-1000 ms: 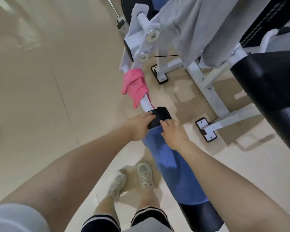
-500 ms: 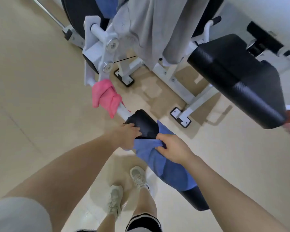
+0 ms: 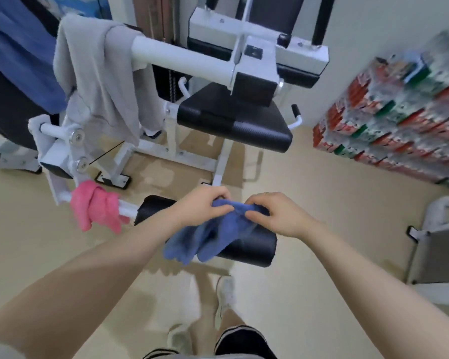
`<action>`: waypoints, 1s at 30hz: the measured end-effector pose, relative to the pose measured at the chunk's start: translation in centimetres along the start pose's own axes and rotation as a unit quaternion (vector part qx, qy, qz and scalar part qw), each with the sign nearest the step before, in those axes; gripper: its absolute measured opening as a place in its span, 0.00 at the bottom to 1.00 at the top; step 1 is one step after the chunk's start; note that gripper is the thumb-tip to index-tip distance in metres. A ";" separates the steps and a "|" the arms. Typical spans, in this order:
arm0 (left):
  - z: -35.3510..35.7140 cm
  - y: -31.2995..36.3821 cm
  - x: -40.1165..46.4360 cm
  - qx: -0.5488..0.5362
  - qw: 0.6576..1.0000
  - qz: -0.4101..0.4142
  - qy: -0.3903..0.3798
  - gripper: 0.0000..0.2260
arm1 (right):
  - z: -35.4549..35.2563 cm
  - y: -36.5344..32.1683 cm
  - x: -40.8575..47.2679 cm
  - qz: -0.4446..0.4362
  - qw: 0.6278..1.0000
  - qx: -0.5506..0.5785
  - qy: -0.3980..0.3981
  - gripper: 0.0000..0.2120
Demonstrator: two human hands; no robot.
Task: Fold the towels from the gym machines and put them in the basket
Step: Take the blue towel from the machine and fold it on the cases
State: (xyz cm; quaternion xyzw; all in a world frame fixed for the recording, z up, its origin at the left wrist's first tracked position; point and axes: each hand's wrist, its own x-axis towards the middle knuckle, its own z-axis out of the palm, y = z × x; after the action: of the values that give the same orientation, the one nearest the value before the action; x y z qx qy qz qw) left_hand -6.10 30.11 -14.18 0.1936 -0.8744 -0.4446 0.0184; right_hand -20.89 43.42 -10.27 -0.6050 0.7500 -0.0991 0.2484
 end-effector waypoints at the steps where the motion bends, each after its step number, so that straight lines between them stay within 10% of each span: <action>1: 0.3 1.4 0.5 0.022 1.000 0.020 -0.006 0.05 | -0.6 0.4 -1.0 0.011 1.000 -0.002 -0.002 0.16; 9: 3.9 12.0 6.8 0.125 0.982 0.122 -0.066 0.11 | -5.7 7.4 -7.6 0.122 0.984 0.038 0.121 0.05; 19: 16.4 27.0 22.2 -0.010 0.982 0.143 -0.123 0.12 | -14.5 25.4 -19.6 0.216 0.917 0.165 0.293 0.03; 30: 27.8 40.5 38.1 0.053 0.966 0.226 -0.114 0.15 | -23.9 44.0 -28.7 0.234 0.914 0.125 0.306 0.07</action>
State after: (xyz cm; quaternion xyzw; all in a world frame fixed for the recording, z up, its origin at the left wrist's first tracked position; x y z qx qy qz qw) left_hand -60.09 59.47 -4.50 -0.0606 -0.9140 -0.4012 0.0082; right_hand -66.23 78.17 -2.30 -0.3166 0.8909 -0.3112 0.0966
